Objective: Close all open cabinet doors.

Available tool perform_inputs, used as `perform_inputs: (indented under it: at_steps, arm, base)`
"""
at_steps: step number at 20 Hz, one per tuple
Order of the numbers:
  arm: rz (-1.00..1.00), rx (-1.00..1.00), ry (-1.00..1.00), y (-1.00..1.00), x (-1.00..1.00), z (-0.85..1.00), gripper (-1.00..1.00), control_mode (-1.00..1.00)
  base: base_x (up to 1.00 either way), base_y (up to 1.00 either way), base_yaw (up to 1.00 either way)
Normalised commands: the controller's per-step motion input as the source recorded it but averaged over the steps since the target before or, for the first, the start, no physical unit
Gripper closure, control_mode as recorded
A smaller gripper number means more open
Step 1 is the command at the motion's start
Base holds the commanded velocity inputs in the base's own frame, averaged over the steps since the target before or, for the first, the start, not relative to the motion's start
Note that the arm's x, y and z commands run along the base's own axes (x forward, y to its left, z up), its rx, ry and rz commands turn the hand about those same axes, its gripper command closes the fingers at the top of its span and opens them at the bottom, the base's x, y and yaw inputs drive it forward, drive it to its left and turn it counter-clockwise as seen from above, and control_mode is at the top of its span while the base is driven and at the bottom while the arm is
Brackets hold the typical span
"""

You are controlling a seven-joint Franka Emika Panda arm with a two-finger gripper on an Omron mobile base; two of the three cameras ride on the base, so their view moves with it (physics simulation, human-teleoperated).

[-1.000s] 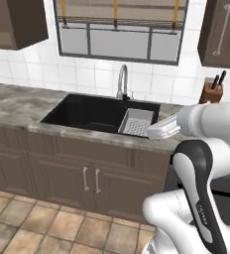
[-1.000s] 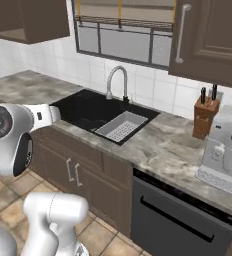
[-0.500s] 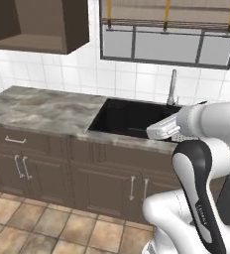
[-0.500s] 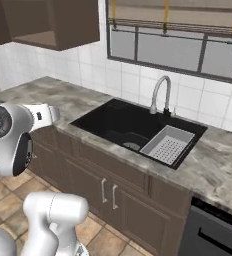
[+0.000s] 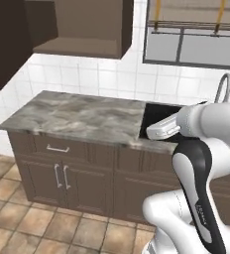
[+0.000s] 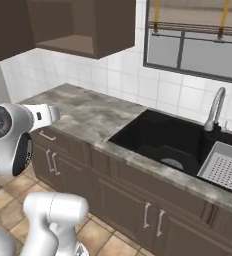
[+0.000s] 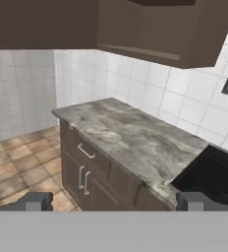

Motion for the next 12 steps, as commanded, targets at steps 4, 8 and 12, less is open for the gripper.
perform_inputs:
  at_steps: [4,8,12]
  arm:
    - [0.0,0.0,0.0,0.0,0.0,0.0,-1.0,1.0]
    - [0.0,0.0,0.0,0.0,0.0,0.0,-1.0,1.0]
    - [0.0,0.0,0.0,0.0,0.0,0.0,-1.0,1.0]
  base:
    - [0.16,0.96,-0.11]
    - [0.02,0.93,-0.16]
    - [-0.01,0.85,-0.21]
